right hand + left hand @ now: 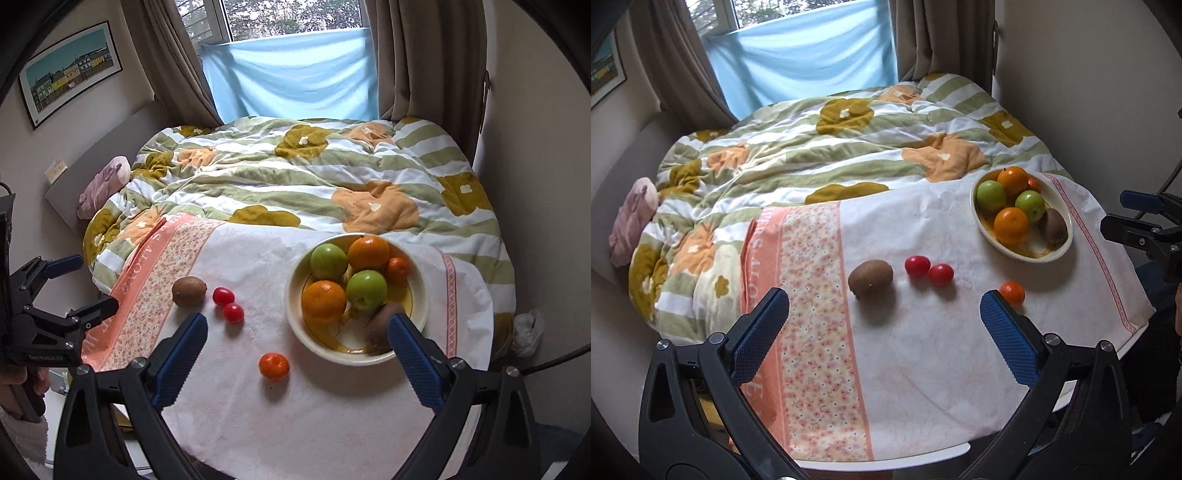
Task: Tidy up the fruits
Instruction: 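Move both tools back toward the kiwi and tangerine on the cloth, then grasp the kiwi with the left tool while the right tool grasps the tangerine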
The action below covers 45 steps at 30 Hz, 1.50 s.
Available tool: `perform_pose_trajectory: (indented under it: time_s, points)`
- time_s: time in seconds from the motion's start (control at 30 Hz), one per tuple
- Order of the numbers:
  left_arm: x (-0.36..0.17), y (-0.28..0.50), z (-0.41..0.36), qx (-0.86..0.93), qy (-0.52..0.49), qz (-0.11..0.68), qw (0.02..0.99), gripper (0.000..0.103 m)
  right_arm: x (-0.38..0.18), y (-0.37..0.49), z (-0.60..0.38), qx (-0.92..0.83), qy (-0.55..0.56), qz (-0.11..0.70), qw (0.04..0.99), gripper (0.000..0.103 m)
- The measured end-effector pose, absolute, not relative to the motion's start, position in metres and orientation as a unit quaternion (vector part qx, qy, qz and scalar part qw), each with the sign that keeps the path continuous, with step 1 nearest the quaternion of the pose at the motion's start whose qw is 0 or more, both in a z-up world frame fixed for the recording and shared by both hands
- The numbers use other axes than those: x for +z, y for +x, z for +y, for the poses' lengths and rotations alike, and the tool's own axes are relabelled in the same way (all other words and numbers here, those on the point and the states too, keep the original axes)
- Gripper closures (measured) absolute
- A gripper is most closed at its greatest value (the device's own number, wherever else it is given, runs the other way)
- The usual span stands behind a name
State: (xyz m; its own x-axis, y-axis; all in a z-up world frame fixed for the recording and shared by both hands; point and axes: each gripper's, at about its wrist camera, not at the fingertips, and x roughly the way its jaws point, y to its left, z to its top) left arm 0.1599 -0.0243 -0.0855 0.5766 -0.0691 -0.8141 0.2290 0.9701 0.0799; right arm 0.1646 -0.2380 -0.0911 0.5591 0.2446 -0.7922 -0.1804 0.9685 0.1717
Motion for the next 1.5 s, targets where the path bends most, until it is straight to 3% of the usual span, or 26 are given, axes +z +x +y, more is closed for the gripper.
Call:
perform_pose_trajectory:
  time_s: [0.37,0.87,1.03,1.13,1.33,1.43,1.5]
  points:
    - [-0.117,0.158,0.015,-0.149,0.106,0.454,0.872,0.0,-0.128,0.124,-0.196,0.057,0.087,0.469,0.877,0.005]
    - [-0.188,0.226,0.026,-0.247,0.147,0.459,0.841,0.0,-0.197,0.132,-0.172,-0.046,0.15,0.48,0.863,0.005]
    - [-0.209,0.246,0.019,-0.276,0.174,0.463,0.824,0.006,-0.214,0.141,-0.172,-0.069,0.163,0.483,0.857,0.005]
    - [-0.22,0.255,0.014,-0.29,0.189,0.467,0.814,0.014,-0.222,0.145,-0.172,-0.077,0.163,0.488,0.854,0.005]
    - [-0.235,0.267,0.008,-0.308,0.196,0.476,0.8,0.019,-0.232,0.153,-0.171,-0.093,0.158,0.495,0.849,0.006]
    - [-0.24,0.272,0.008,-0.312,0.192,0.484,0.795,0.027,-0.234,0.156,-0.171,-0.097,0.153,0.499,0.847,0.008]
    - [-0.244,0.273,0.008,-0.317,0.191,0.488,0.79,0.04,-0.235,0.158,-0.172,-0.099,0.152,0.501,0.846,0.01]
